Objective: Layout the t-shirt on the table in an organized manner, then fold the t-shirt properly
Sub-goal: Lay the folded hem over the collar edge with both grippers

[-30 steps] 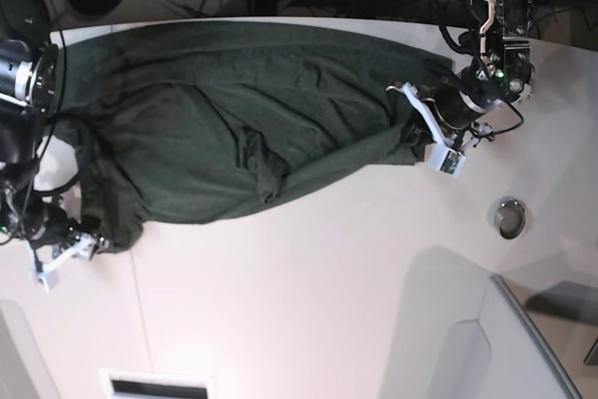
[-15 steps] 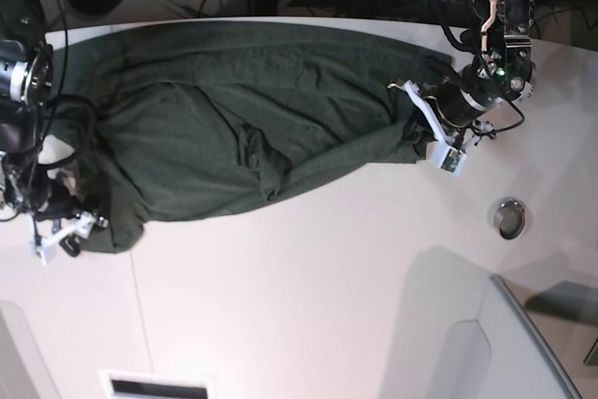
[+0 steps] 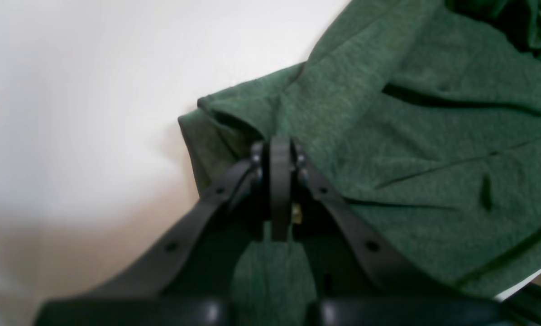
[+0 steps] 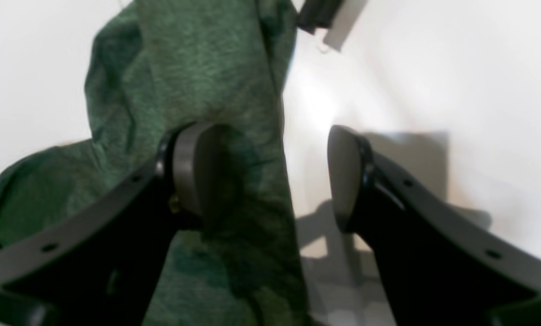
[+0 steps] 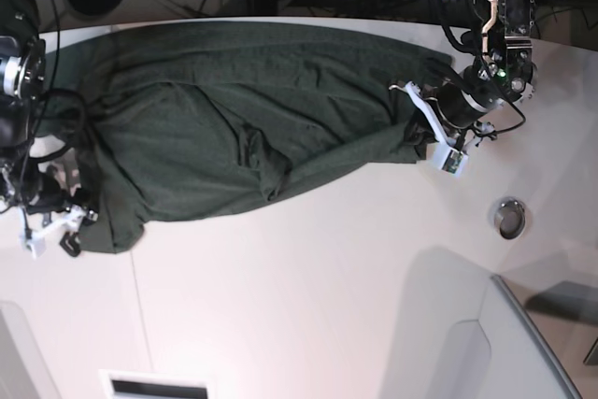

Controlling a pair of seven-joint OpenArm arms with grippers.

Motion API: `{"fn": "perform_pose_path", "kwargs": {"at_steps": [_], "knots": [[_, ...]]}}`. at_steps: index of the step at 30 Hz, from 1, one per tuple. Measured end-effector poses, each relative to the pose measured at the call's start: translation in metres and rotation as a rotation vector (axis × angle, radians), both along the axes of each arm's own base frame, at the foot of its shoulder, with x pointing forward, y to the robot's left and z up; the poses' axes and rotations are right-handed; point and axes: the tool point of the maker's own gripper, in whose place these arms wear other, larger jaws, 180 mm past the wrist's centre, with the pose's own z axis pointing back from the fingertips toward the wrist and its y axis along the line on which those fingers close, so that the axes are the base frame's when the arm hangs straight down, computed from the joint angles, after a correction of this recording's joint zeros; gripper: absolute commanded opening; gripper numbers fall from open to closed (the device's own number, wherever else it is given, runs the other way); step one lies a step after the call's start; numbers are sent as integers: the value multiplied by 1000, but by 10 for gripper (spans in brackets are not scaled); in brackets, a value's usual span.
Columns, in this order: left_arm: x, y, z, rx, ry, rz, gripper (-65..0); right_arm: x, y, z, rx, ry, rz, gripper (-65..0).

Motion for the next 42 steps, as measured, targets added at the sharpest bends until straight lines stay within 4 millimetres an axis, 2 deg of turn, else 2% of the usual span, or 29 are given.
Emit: {"fn": "perform_pose_path", "kwargs": {"at_steps": [9, 10, 11, 14, 16, 25, 27, 32, 38, 42], "knots": [[0, 0, 0, 0, 2, 0, -650, 5, 13, -1, 23, -13, 5, -305], [0, 0, 0, 1, 2, 0, -650, 5, 15, 0, 25, -14, 7, -323], [0, 0, 0, 1, 2, 0, -650, 5, 15, -1, 26, -13, 8, -360], [0, 0, 0, 0, 2, 0, -650, 3, 16, -2, 26, -1, 13, -570], [0, 0, 0, 0, 2, 1, -650, 2, 16, -3, 26, 4, 13, -647], [0, 0, -1, 1, 2, 0, -650, 6, 16, 1, 22, -5, 17, -648], [0, 0, 0, 1, 2, 0, -650, 9, 15, 9, 4, -3, 43, -648], [0, 1, -1, 4, 2, -1, -650, 22, 11, 45, -75, -73, 115, -648], [0, 0, 0, 4, 0, -2, -650, 4, 10, 58, -154, -44, 185, -648], [2, 0, 1, 4, -4, -2, -650, 6, 10, 69, -177, -71, 201, -648]]}}
